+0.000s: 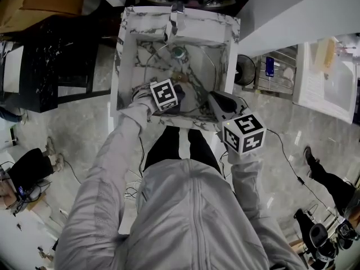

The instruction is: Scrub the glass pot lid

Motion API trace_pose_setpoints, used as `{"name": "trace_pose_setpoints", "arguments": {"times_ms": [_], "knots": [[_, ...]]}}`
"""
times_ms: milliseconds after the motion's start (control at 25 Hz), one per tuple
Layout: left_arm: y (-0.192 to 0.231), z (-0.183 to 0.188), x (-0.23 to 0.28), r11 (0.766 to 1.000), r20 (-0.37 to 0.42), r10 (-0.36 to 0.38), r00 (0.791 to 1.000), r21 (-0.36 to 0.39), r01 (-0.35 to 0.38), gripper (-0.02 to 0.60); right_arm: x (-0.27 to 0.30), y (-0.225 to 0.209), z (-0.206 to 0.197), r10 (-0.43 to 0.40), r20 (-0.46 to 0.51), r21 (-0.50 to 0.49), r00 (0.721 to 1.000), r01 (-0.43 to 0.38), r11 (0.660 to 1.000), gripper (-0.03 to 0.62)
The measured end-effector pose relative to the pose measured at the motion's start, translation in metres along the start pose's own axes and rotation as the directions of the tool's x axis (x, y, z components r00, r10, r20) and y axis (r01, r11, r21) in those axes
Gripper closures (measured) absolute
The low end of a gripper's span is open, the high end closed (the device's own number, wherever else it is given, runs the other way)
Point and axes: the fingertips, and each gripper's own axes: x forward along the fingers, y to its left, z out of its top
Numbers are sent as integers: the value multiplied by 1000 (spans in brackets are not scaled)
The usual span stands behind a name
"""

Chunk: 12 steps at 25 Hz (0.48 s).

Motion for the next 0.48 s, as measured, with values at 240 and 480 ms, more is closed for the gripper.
{"name": "trace_pose_setpoints", "arguments": {"times_ms": [240,480], "knots": [[-10,29,4,999,58,-40,998,11,39,515,-4,-6,2,-12,1,6,1000,12,1000,563],[-32,44,0,991,117,-119,986,68,111,517,-5,-8,4,-14,9,7,1000,14,1000,563]]}}
